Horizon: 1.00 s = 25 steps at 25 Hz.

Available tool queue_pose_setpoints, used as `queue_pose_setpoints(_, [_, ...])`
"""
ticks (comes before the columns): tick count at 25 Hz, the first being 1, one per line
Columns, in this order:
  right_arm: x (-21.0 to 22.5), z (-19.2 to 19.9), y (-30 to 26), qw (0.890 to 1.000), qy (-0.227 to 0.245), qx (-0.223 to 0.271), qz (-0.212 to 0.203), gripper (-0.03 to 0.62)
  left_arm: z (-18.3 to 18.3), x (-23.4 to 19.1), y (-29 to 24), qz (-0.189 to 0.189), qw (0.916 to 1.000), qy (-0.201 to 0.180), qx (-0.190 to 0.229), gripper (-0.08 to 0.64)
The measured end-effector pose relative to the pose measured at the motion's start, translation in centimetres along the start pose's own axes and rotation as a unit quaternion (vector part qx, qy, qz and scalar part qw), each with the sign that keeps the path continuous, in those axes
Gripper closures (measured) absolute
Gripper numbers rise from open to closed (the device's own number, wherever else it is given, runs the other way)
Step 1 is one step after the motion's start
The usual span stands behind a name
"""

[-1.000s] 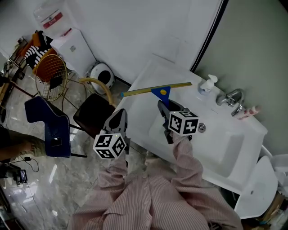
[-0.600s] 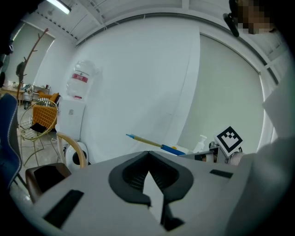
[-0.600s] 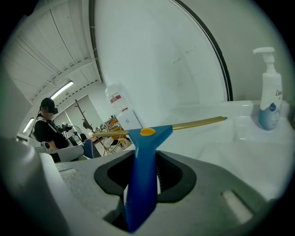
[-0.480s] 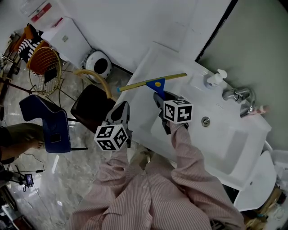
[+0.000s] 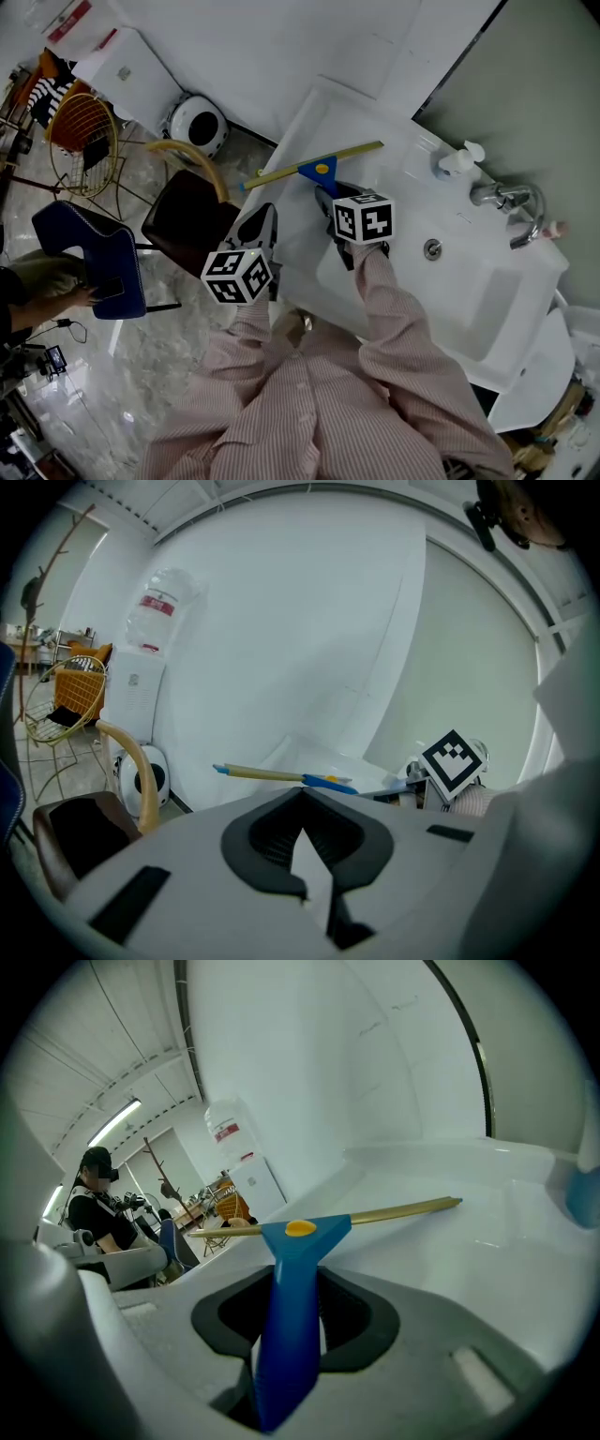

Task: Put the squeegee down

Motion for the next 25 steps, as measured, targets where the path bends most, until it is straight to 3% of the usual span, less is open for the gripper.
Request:
queue_pose_setpoints(7, [0.5, 0.4, -0.9, 0.999, 0.014, -0.028, 0.018, 0.462, 0.5, 0.1, -0.8, 0.006, 0.9999, 0.006, -0.008, 0.558])
queue_pose_setpoints(25, [0.9, 0.9, -1.5, 0.999, 0.014, -0.037, 0.025, 0.462, 1.0, 0.5, -1.0, 0.002, 0.9999, 0.013, -0.010, 0.558])
Point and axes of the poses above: the fingertips, and each gripper's own axes: y backward along the fingers, x to its right, z out of its underside, the point moved 4 cm from there along y, backward along the fingers, and after that the axes turned 7 degrees about -y, right-handed, at the moved point
